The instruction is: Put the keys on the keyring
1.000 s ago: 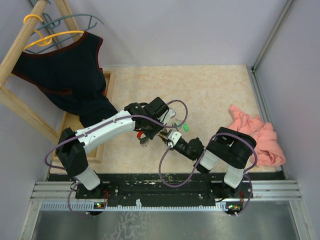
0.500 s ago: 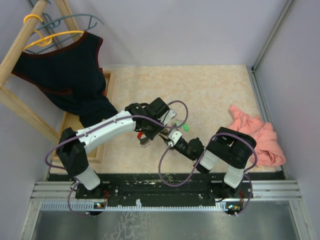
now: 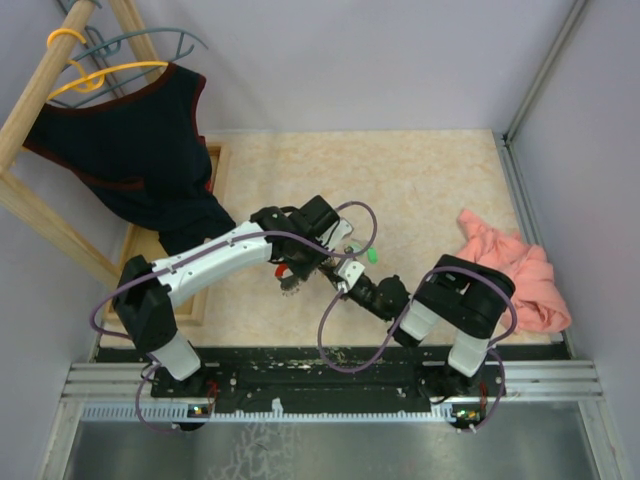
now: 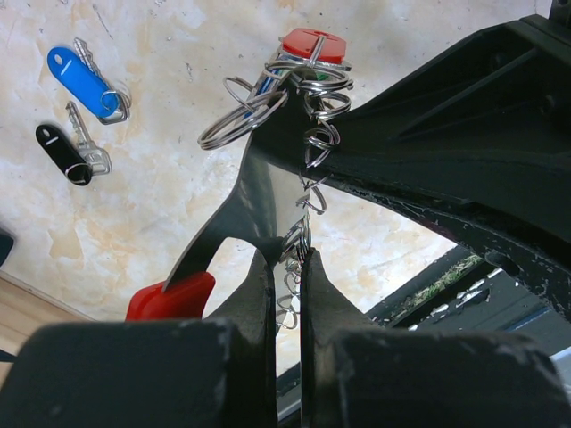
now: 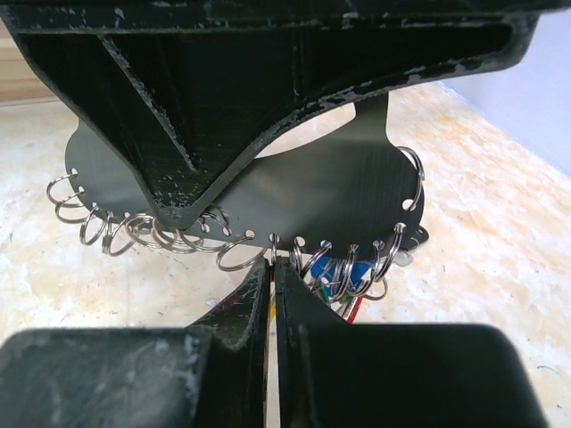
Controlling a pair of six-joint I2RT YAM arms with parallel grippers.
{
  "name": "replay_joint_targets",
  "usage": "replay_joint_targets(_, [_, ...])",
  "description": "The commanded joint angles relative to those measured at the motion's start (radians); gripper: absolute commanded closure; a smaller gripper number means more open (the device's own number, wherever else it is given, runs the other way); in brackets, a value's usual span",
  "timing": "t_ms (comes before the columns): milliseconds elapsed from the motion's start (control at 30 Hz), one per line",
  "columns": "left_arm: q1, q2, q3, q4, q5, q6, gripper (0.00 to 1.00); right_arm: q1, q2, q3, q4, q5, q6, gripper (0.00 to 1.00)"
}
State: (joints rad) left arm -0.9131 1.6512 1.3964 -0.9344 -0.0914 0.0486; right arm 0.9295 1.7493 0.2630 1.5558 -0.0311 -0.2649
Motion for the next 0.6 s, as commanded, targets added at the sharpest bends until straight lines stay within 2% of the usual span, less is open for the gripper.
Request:
replay_joint_targets(0, [-0.001,-0.028,-0.013,0.051,0.020,-0.010,0.98,0.013,-0.054,-0.002,0.168,-0.048,-0.001,1.00])
replay_joint_targets(233, [0.070,-0.079,-0.122,0.189,0.187,-0.024,0.98,0.013,-0.068,-0.024,0.168,-0.112,-0.017,1.00])
replay_joint_targets(567, [0.236,-0.172,-0.353,0.457,0.503,-0.097,0.77,-0.009,-0.087,-0.041,0.166,-0.200,-0.005,1.00])
